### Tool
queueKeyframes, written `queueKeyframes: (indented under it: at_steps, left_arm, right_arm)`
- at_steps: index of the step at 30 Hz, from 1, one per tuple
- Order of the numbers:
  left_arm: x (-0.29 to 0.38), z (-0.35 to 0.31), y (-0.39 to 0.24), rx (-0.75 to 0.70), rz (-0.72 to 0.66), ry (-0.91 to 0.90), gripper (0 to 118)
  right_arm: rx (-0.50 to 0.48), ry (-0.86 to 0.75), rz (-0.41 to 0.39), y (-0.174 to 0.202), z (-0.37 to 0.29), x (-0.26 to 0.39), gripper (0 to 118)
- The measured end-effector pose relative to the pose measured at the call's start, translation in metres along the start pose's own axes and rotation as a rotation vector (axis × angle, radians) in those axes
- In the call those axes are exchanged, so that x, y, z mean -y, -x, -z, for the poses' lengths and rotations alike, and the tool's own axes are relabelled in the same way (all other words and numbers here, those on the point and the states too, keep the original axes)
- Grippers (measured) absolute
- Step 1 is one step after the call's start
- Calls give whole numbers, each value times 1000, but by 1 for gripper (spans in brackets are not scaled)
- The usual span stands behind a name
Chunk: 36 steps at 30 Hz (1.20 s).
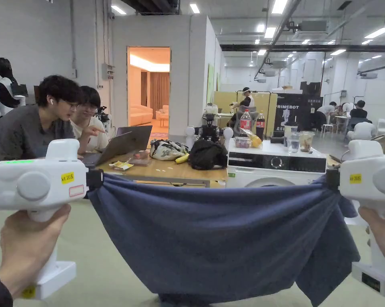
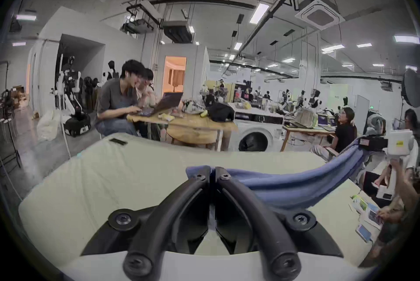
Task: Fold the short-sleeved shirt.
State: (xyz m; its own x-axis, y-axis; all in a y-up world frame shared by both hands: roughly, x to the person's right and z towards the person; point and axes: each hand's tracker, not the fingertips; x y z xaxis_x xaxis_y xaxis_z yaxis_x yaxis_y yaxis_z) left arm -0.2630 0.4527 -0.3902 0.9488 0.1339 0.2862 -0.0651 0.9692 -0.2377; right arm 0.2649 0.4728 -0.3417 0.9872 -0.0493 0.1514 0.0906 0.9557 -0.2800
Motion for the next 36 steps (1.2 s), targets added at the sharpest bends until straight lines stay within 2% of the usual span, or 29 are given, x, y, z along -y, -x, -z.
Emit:
queueKeyframes:
  at_steps: [2, 4, 5, 6, 8, 9, 10, 11, 12, 14, 16, 18, 19, 24, 26, 29, 31, 32, 33, 35, 36]
  left_arm:
    - [40, -19, 1, 22, -10, 49, 0]
    - [80, -43, -2, 37, -15, 65, 0]
    - [104, -57, -2, 59, -9, 140, 0]
    - [125, -72, -3, 57, -15, 110, 0]
    - [159, -98, -6, 83, -32, 201, 0]
    - [176, -114, -6, 107, -65, 203, 0]
    - [189, -124, -4, 117, -79, 274, 0]
    - [203, -138, -4, 112, -90, 262, 0]
    - [215, -148, -1, 124, -133, 286, 0]
    - [238, -165, 3, 124, -177, 334, 0]
    - [254, -179, 3, 115, -143, 367, 0]
    - [262, -189, 7, 120, -120, 385, 0]
    - [269, -190, 17, 106, -110, 397, 0]
    - [279, -207, 27, 112, -171, 393, 0]
    - [290, -207, 31, 94, -149, 424, 0]
    - [304, -207, 35, 98, -137, 437, 0]
    - [307, -214, 30, 97, -137, 438, 2]
    - [310, -213, 32, 90, -134, 448, 6]
    - [312, -212, 34, 82, -129, 453, 19]
    - [317, -212, 38, 48, -122, 455, 54]
    - [318, -212, 41, 36, -124, 464, 72]
  right_arm:
    - [-33, 60, 25, -9, -13, 43, 4]
    - [-25, 115, 40, -17, -30, 88, 4]
    - [-20, 144, 79, -23, -41, 113, 4]
    - [-17, 152, 137, -29, -53, 137, 4]
    - [-33, 223, 258, -38, -72, 178, 4]
    - [-49, 258, 295, -41, -81, 199, 4]
    - [-51, 293, 288, -44, -86, 213, 4]
    - [-6, 279, 316, -44, -101, 235, 4]
    - [-20, 290, 356, -47, -112, 250, 4]
    - [25, 277, 451, -46, -141, 280, 4]
    - [30, 307, 510, -47, -169, 307, 4]
    - [38, 305, 446, -39, -190, 321, 4]
    - [82, 314, 419, -38, -198, 328, 4]
    - [87, 338, 425, -43, -218, 350, 4]
    - [84, 356, 417, -41, -220, 356, 4]
    - [96, 386, 320, -35, -219, 361, 4]
    - [93, 390, 317, -32, -221, 365, 5]
    - [89, 392, 316, -32, -221, 366, 11]
    - [86, 390, 315, -33, -221, 366, 32]
    - [97, 381, 294, -31, -225, 363, 72]
    - [115, 364, 270, -30, -227, 362, 83]
